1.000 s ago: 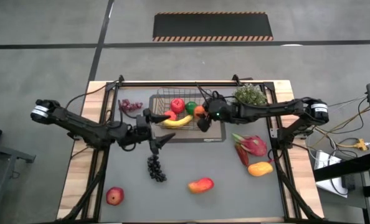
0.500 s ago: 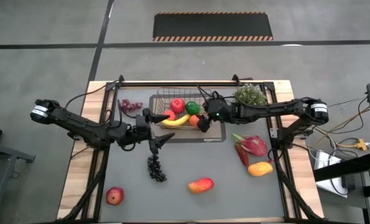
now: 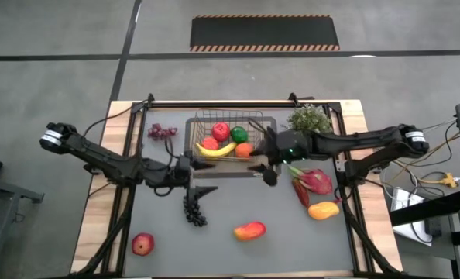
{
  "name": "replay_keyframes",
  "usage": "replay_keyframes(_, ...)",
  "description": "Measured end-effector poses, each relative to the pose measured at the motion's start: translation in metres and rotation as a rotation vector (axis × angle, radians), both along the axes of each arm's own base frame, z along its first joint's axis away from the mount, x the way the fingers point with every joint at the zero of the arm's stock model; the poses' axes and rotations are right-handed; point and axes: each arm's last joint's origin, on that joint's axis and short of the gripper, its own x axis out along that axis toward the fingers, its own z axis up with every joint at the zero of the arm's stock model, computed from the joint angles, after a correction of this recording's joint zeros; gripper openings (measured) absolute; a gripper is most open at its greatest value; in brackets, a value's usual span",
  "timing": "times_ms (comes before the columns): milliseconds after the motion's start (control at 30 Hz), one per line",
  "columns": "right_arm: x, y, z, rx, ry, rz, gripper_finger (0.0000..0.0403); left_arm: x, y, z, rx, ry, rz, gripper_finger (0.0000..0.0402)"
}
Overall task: Build produce basket
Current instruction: Put the pomegranate into the wire basket
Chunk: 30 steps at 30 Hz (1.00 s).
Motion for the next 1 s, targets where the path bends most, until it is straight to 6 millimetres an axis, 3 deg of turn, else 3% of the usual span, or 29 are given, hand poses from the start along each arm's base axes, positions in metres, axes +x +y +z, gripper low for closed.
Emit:
replay_keyframes(233,-0.012,0.045,0.005,-0.087,-0.004,0.215,0.0228,0.007,-0.033,-0.011,-0.119,0.14,-0.082,0.0377)
replay_keyframes(433,-0.018,0.073,0.002,-0.124,0.014,0.336,0.0228,0.011,-0.063,-0.022,-0.218,0.413,-0.091,0.0377)
replay_keyframes(700,-0.021,0.079,-0.003,-0.151,0.03,0.375,0.0228,0.014,-0.102,-0.012,-0.446,0.952,-0.051,0.0377)
replay_keyframes(867,-0.022,0.079,-0.007,-0.175,0.035,0.359,0.0228,-0.002,-0.125,-0.013,-0.52,1.401,0.04,0.0377)
replay_keyframes(1000,-0.022,0.078,-0.008,-0.18,0.031,0.351,0.0228,-0.018,-0.149,-0.019,-0.491,1.566,0.027,0.0377)
